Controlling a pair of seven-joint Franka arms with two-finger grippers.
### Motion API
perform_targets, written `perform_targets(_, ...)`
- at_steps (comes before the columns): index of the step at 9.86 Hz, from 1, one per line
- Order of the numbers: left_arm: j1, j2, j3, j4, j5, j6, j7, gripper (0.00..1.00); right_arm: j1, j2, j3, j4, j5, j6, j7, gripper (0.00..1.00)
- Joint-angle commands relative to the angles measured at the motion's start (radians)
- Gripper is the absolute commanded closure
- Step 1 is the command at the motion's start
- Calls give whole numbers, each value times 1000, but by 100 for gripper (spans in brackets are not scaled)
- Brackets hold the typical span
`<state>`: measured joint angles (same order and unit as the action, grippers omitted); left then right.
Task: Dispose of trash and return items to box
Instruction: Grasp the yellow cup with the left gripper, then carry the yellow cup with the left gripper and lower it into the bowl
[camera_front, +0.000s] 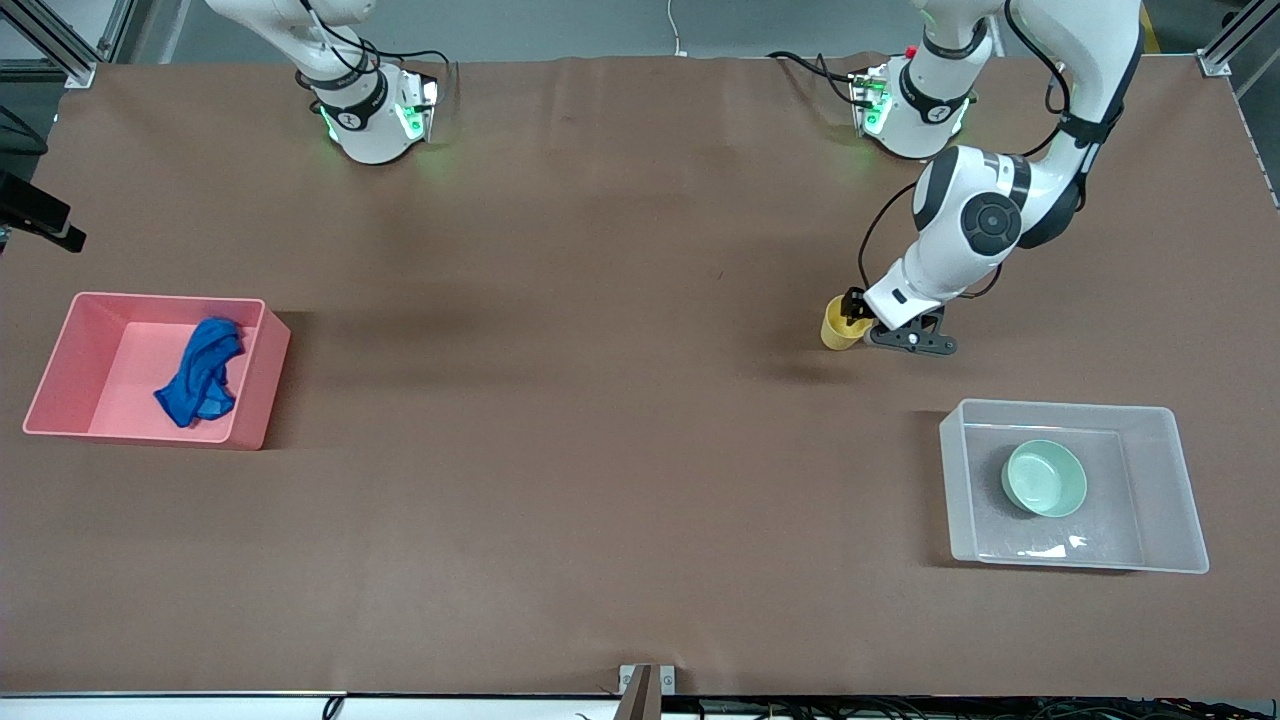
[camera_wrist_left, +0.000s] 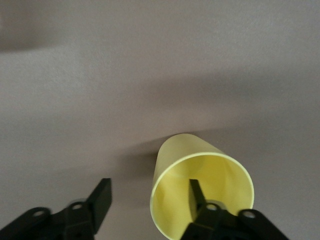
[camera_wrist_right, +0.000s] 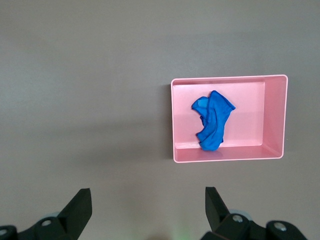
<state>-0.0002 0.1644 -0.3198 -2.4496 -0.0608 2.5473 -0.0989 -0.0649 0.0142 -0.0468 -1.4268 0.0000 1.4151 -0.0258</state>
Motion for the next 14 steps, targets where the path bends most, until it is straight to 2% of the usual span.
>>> perform_targets(1,13,37,-13,-20,21,21,-10,100,-4,-6,4,-9,-3,1,3,0)
perform_targets(4,5,-12,-12,-5,19,11,-10,100,-4,-6,4,-9,-5,-7,1,0)
perform_targets(6,8,-55,22,62,19,-21,1,100,-4,-6,4,-9,-5,-7,-2,0)
perform_targets(8,5,-27,134,295,19,-245,46,100,-4,-6,4,-9,-5,-7,-2,0)
perform_targets(10,5,97,268,580,19,-437,178,100,-6,-6,4,-9,-3,-7,-2,0)
perform_targets(12,6,252,379,769,7,-452,301,100,-6,-6,2,-9,-3,-7,-2,0)
perform_targets(14,12,387,433,900,6,-452,360,100,-6,-6,4,-9,-3,-7,-2,0)
